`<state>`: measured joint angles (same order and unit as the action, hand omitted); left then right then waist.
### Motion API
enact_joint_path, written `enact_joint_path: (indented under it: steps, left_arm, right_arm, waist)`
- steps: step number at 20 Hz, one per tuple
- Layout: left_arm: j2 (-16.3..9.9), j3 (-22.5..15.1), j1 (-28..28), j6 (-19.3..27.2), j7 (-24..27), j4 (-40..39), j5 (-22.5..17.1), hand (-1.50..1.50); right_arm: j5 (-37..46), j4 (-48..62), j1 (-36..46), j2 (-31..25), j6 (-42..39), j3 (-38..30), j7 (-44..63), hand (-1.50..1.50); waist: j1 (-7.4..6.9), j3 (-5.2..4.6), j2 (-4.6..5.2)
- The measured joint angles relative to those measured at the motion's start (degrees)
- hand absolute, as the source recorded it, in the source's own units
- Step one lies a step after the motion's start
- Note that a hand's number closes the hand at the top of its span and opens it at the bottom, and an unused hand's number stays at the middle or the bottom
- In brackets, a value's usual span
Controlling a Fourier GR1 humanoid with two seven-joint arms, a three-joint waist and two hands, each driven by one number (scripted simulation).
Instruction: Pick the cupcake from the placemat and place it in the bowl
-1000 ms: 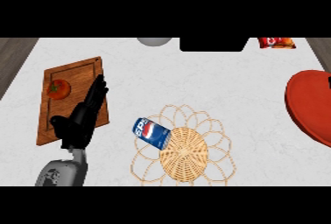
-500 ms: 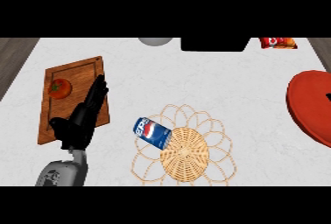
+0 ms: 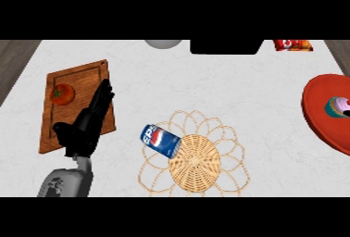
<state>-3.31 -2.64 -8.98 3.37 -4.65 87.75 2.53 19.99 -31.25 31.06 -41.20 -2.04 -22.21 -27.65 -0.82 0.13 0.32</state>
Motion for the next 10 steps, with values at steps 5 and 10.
enact_joint_path:
  steps: [5, 10]
  left_arm:
    - [-0.41, 0.17, 0.96, -0.5, -0.98, 1.62, -0.34, 0.0]
    - [-0.59, 0.63, 1.36, -0.48, -0.82, 1.89, -0.23, 0.0]
  right_arm:
    - [-4.75, 0.06, 2.11, -0.77, -0.58, -4.24, -1.69, -1.5]
    - [-10.04, 0.36, 1.36, -3.82, -5.93, -8.21, 0.15, -1.5]
  waist:
    - [0.25, -0.06, -0.19]
    - [0.75, -0.12, -0.33]
